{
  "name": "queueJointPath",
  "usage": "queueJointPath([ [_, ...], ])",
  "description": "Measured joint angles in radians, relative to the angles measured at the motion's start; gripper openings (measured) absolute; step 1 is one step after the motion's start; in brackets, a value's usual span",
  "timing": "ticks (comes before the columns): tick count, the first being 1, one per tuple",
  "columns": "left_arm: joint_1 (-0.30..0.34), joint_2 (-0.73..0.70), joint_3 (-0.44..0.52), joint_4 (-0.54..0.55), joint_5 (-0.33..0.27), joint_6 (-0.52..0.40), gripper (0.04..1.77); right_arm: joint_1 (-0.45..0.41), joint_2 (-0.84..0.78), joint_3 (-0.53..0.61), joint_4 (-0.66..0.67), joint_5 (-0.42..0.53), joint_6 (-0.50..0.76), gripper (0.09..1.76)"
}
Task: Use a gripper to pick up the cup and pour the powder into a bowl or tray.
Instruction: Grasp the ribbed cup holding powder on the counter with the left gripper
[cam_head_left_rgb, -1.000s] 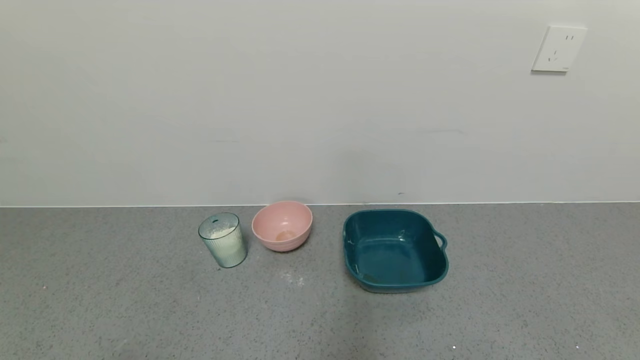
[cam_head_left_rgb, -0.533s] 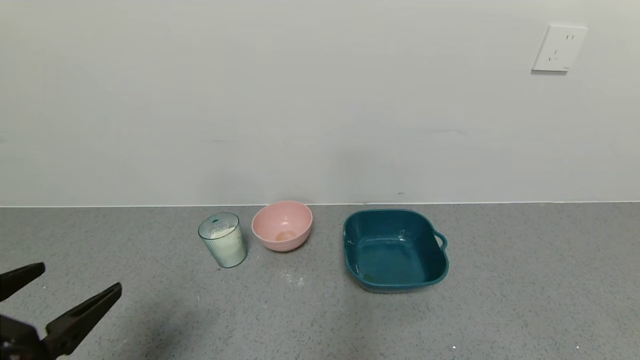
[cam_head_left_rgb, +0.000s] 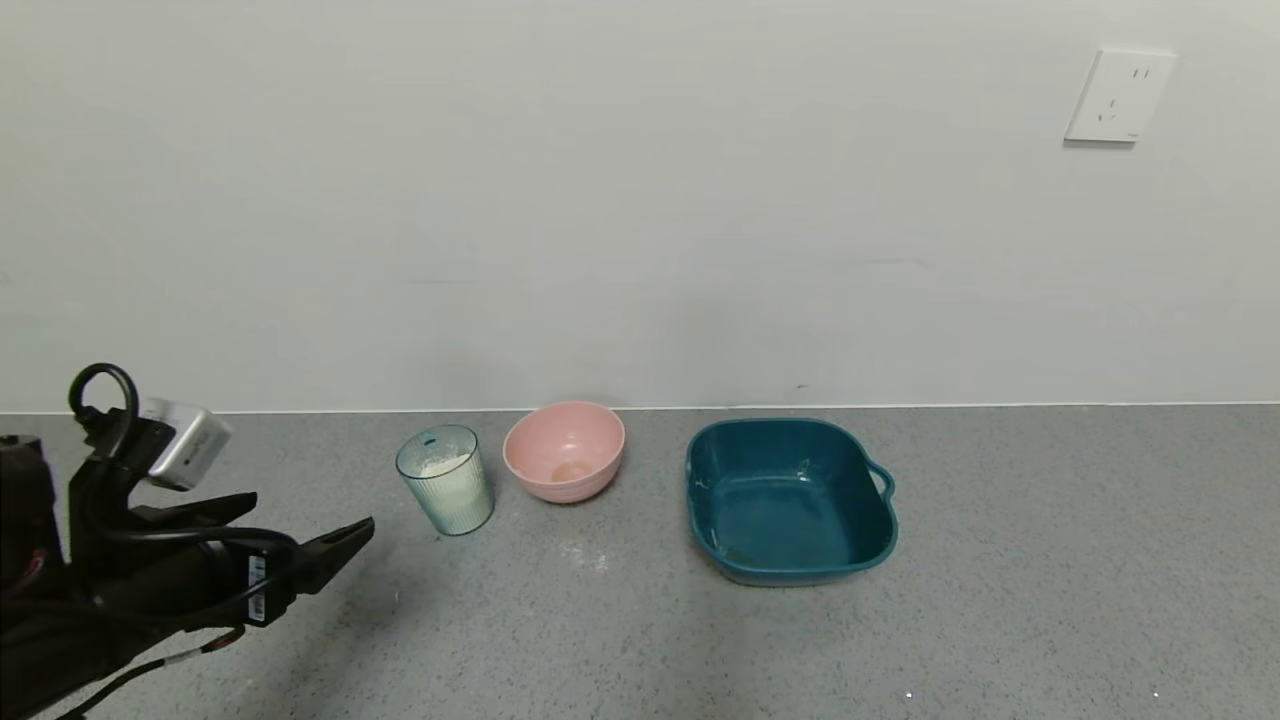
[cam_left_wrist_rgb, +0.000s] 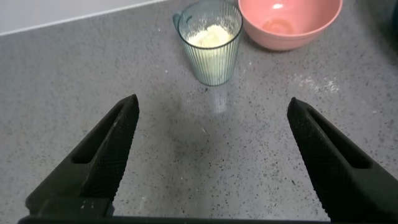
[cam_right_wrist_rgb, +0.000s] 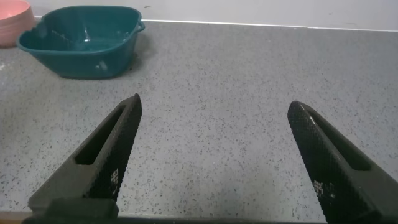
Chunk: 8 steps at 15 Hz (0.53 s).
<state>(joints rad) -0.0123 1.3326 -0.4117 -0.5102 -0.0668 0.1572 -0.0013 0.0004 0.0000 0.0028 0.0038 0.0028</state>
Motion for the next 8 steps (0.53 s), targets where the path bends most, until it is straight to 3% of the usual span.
queueJointPath([
  [3,-0.007,0.138,0.009,-0.114,0.0,-0.001,1.72,0.0,0.0,0.0,0.0,0.0,0.0,1.71],
  [8,-0.043,0.342,0.047,-0.392,0.004,-0.027,1.72,0.0,0.0,0.0,0.0,0.0,0.0,1.71],
])
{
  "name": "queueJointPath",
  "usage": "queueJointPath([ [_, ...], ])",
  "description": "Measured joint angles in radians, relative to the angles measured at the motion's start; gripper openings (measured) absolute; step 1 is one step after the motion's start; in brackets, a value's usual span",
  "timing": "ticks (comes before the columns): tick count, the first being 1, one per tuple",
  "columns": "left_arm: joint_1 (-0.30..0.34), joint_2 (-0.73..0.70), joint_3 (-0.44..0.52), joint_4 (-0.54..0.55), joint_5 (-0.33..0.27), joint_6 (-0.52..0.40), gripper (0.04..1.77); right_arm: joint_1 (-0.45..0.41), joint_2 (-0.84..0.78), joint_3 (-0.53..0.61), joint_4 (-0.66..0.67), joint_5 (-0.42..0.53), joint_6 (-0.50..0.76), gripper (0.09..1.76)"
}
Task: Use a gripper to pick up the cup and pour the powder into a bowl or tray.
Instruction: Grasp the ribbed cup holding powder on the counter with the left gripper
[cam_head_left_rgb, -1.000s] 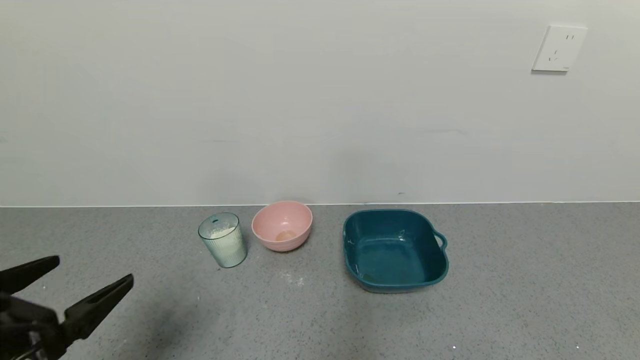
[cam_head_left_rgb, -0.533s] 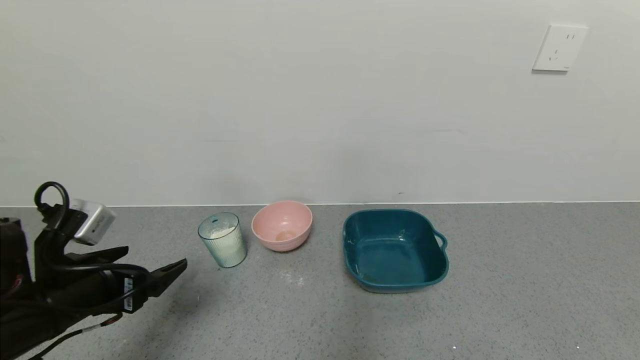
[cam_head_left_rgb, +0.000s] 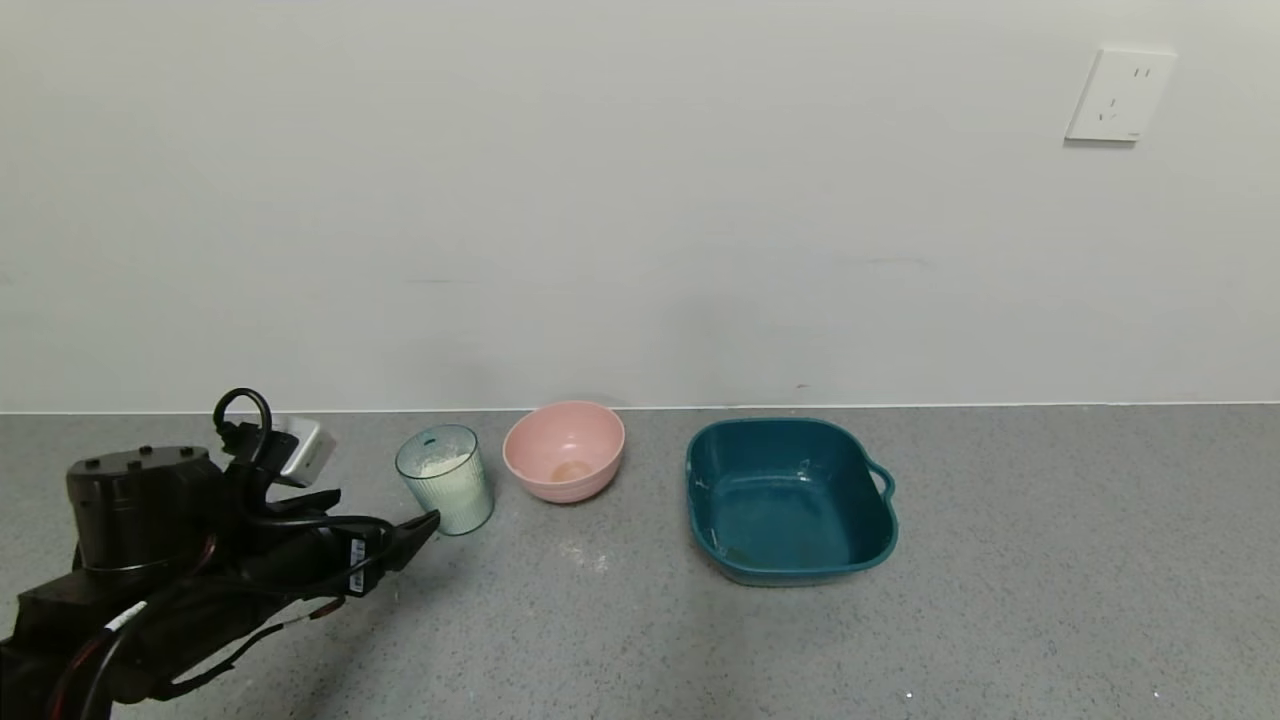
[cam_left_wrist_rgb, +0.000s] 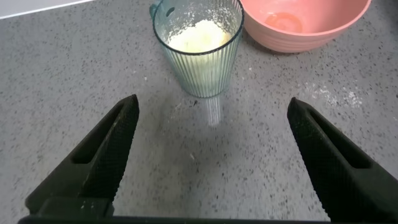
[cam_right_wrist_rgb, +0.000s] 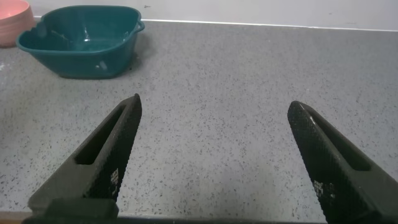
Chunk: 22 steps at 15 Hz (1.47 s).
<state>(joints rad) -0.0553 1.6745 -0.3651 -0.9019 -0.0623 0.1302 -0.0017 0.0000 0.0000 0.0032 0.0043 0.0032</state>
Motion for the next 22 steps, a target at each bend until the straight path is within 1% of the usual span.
queueJointPath([
  [3,-0.01,0.12,0.022,-0.156,0.004,0.001,1.72,0.0,0.0,0.0,0.0,0.0,0.0,1.71],
  [6,-0.017,0.223,0.032,-0.251,0.005,0.003,1.72,0.0,0.0,0.0,0.0,0.0,0.0,1.71],
  [10,-0.024,0.337,0.022,-0.379,0.01,0.002,1.72,0.0,0.0,0.0,0.0,0.0,0.0,1.71],
  [12,-0.024,0.386,0.01,-0.41,0.011,0.001,1.72,0.0,0.0,0.0,0.0,0.0,0.0,1.71],
  [15,-0.023,0.449,-0.031,-0.449,0.033,0.001,1.72,0.0,0.0,0.0,0.0,0.0,0.0,1.71],
  [22,-0.012,0.561,-0.171,-0.454,0.048,0.0,1.72,0.0,0.0,0.0,0.0,0.0,0.0,1.71],
])
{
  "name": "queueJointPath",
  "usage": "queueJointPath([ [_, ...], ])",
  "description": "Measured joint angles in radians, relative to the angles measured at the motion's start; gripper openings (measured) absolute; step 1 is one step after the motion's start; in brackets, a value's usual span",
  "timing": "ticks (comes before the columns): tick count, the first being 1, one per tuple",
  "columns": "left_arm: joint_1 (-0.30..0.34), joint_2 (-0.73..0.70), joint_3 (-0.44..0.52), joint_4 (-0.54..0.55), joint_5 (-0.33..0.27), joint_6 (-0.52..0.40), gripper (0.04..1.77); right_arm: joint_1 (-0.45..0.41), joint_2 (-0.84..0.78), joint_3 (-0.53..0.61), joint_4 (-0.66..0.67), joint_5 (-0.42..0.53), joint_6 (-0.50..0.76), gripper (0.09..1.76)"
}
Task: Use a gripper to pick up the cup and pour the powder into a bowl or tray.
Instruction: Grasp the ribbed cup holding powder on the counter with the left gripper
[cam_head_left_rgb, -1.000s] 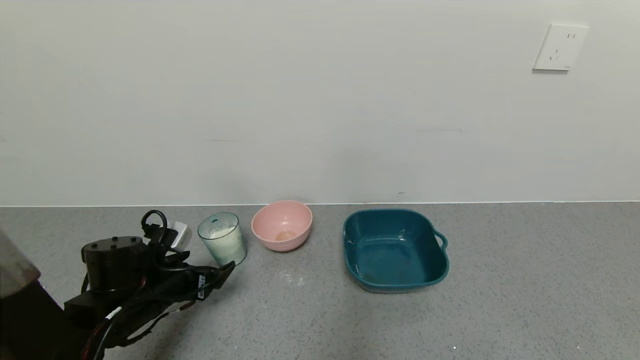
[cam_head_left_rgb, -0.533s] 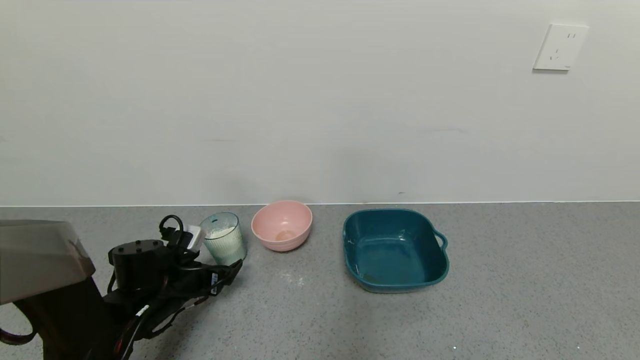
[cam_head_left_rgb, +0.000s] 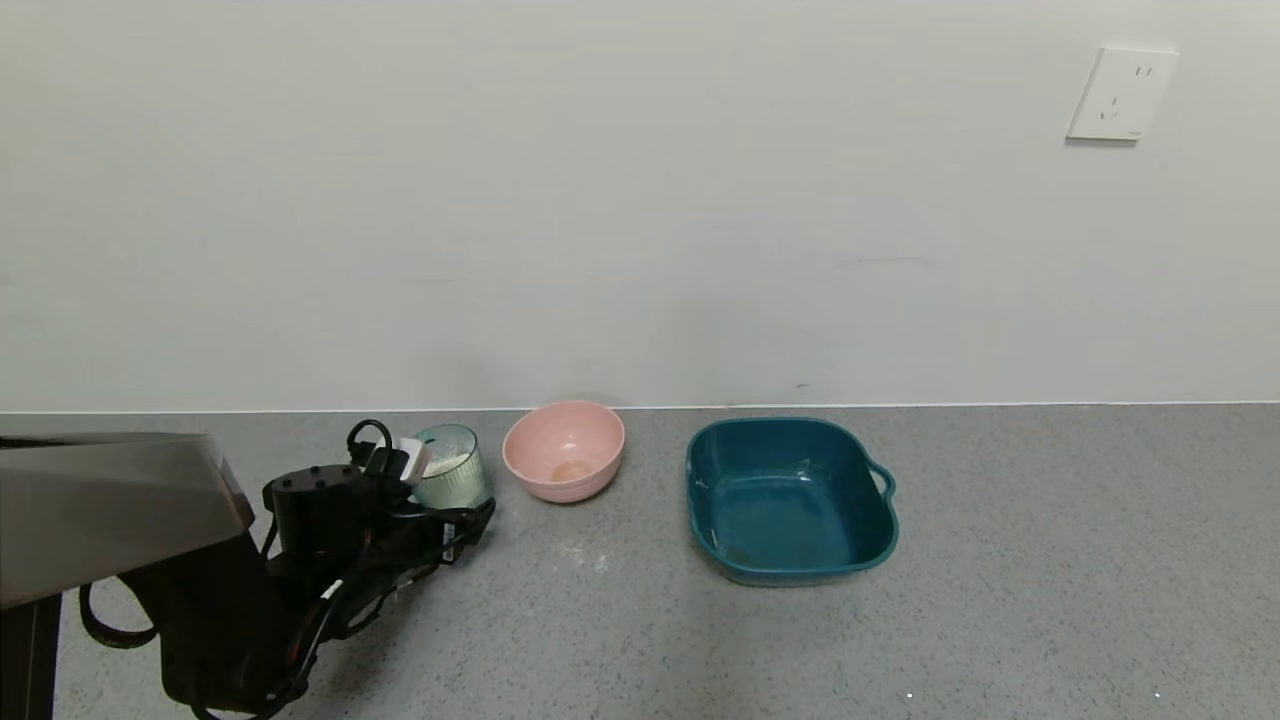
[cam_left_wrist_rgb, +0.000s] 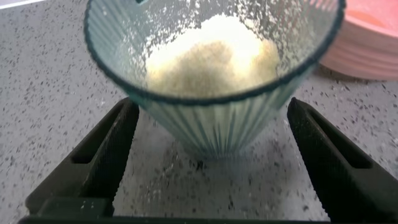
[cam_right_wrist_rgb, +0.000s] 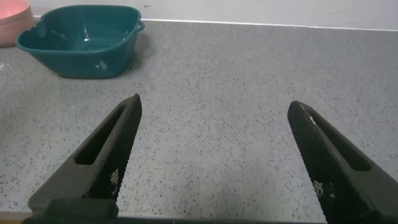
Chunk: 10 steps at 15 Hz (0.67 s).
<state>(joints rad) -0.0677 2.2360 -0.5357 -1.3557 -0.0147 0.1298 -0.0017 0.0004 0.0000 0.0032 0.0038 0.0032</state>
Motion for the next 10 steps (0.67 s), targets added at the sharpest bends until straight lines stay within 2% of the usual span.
queueJointPath([
  [6,0.001,0.06,-0.109,0.014,0.005,0.001,1.72,0.0,0.0,0.0,0.0,0.0,0.0,1.71],
  [10,0.002,0.075,-0.143,0.024,0.006,0.003,1.72,0.0,0.0,0.0,0.0,0.0,0.0,1.71],
])
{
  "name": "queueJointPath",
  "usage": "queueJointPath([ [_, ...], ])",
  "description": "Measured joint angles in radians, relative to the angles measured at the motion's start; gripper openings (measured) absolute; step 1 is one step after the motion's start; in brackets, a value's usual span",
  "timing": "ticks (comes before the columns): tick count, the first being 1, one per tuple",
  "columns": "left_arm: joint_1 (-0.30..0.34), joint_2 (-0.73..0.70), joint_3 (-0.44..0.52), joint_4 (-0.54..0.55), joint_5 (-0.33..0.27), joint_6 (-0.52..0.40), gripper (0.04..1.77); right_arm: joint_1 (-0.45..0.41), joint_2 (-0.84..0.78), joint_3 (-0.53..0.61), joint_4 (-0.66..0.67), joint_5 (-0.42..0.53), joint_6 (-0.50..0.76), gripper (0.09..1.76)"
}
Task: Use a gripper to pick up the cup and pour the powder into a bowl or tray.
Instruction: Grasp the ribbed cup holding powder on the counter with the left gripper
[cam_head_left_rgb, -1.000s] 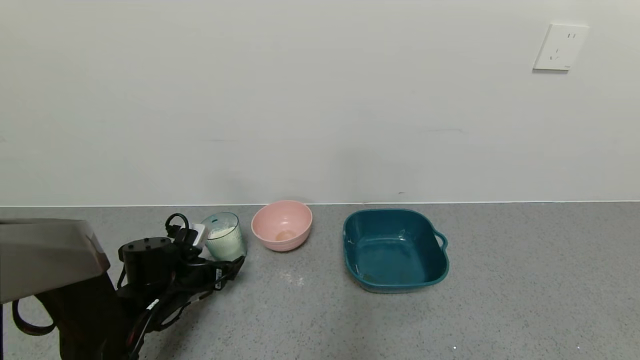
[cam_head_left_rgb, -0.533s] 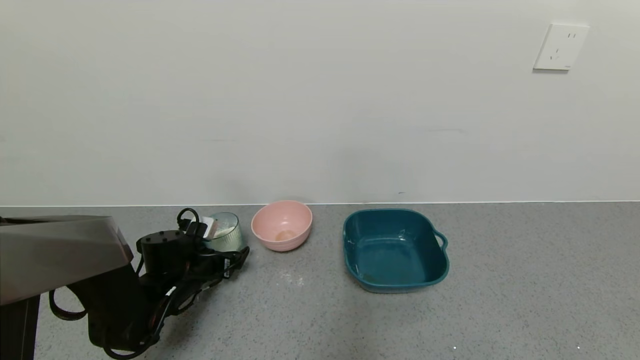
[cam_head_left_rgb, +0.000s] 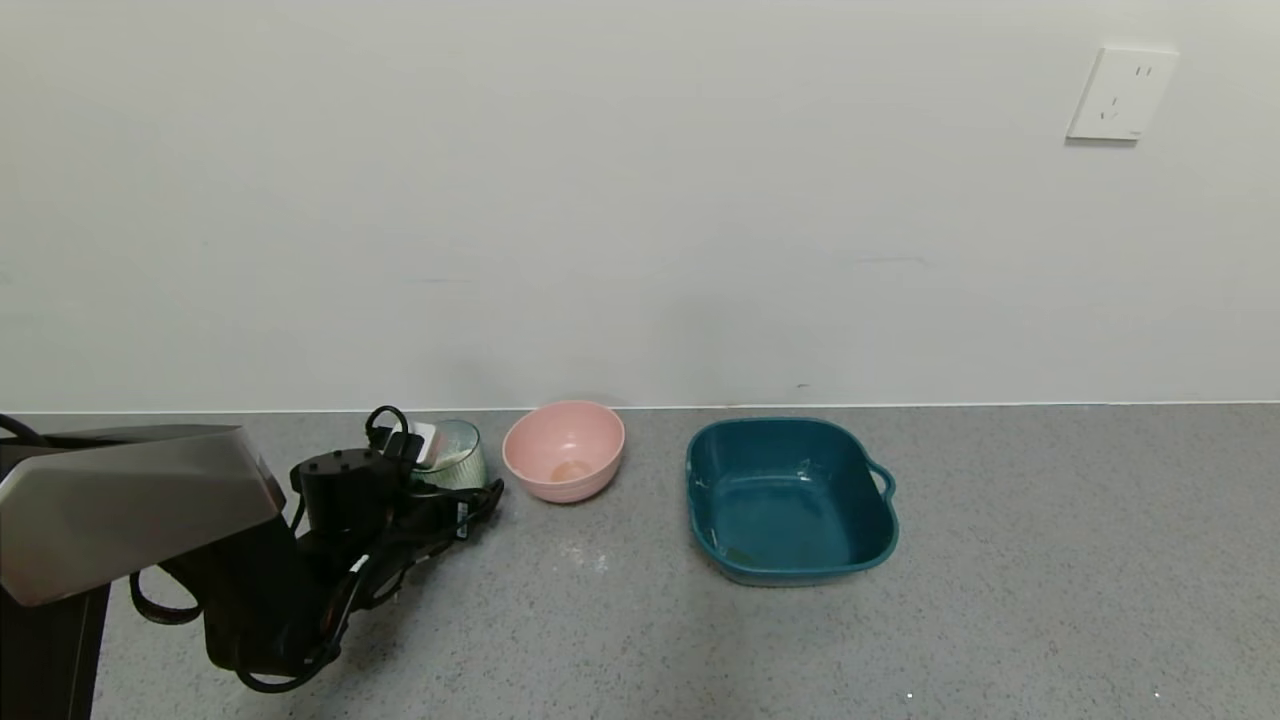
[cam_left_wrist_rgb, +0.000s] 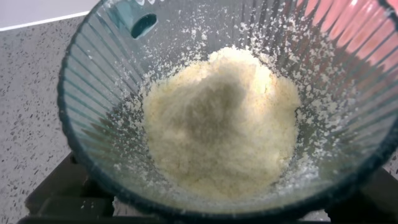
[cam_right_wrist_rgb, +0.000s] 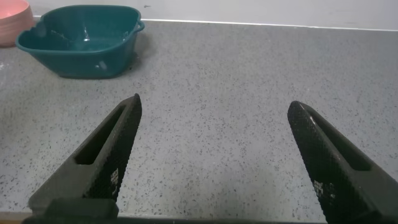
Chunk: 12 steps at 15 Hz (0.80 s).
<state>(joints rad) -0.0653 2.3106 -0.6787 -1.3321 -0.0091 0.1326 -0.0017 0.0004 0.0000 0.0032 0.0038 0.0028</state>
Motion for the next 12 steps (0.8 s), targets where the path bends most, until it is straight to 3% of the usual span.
queueJointPath([
  [5,-0.001,0.008,-0.006,0.003,0.0,0.0,1.72,0.0,0.0,0.0,0.0,0.0,0.0,1.71],
  [7,-0.001,0.008,-0.003,0.001,0.001,-0.001,1.42,0.0,0.0,0.0,0.0,0.0,0.0,1.71],
  [8,-0.001,0.008,-0.003,0.001,0.002,-0.001,1.35,0.0,0.0,0.0,0.0,0.0,0.0,1.71],
  [12,0.001,0.007,-0.001,-0.004,0.007,0.0,1.32,0.0,0.0,0.0,0.0,0.0,0.0,1.71],
])
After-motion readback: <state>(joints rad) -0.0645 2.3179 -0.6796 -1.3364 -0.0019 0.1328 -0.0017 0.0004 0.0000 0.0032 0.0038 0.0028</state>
